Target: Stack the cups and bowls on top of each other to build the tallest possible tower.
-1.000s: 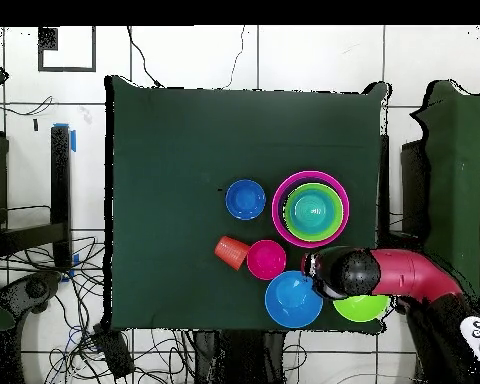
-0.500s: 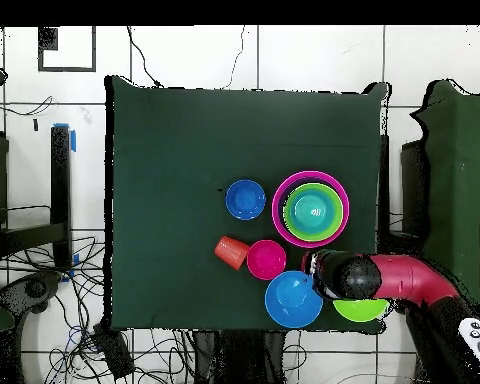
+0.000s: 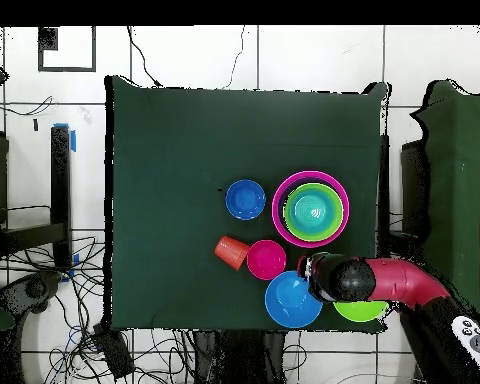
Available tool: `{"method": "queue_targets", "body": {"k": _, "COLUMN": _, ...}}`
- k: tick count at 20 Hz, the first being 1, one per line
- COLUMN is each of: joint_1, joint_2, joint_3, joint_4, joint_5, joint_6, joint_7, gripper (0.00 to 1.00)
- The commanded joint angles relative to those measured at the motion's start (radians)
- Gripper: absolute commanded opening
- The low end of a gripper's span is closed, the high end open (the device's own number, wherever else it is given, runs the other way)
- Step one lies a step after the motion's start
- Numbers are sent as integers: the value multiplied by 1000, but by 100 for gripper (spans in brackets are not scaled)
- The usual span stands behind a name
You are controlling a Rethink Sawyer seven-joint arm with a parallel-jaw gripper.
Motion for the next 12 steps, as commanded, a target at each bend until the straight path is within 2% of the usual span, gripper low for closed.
{"method": "queue_targets", "body": {"k": 1, "joint_1": 46, "joint_2": 55, "joint_3": -40, "joint_4": 26, "joint_5": -102, "joint_6": -88, "joint_7": -13, "gripper": 100}}
{"method": "queue_targets", "body": {"k": 12, "joint_1": 62, "joint_2": 109, "joint_3": -59, "joint_4": -13, "joint_5": -121, "joint_6": -105, "joint_7": -26, "gripper": 100}}
